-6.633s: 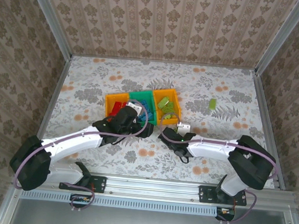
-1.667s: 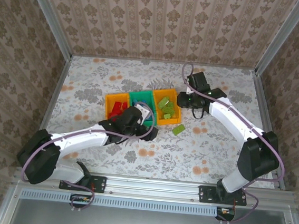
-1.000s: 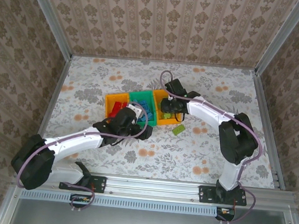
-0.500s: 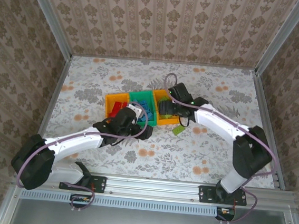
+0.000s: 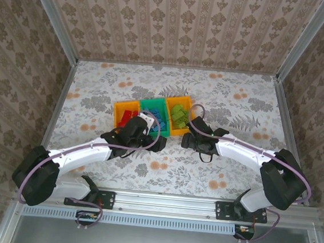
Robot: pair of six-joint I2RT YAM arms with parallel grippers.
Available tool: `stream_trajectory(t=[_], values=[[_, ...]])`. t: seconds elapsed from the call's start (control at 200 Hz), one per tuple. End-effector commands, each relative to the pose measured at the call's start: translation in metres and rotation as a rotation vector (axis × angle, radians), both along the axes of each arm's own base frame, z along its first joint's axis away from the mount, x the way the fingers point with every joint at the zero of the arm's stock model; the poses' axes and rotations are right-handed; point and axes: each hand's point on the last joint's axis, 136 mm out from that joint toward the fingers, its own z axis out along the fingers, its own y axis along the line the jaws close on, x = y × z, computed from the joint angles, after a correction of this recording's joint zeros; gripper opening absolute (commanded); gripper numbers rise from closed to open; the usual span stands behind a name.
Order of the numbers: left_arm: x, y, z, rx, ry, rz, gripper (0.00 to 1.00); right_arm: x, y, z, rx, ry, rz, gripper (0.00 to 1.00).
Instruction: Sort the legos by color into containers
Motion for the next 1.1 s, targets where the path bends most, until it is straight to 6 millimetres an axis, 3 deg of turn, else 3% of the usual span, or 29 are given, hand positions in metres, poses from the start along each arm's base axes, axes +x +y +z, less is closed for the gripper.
stream_trajectory(t=[0.0, 0.565, 0.875, 1.095], values=[[-0.004, -0.002, -0.003, -0.018, 0.01, -0.014, 1.0, 0.004, 0.006, -0.004, 0.035, -0.018, -0.086, 0.84], [-0.007, 0.005, 0.002, -0.031, -0.02, -0.015, 1.0, 0.022, 0.012, -0.042, -0.075, 0.05, -0.141, 0.84], [-0.009, 0.004, 0.004, -0.038, -0.024, -0.027, 1.0, 0.025, -0.003, -0.059, -0.123, 0.087, -0.192, 0.84], [-0.01, 0.006, 0.005, -0.037, -0.03, -0.027, 1.0, 0.02, -0.013, -0.059, -0.163, 0.098, -0.186, 0.77]])
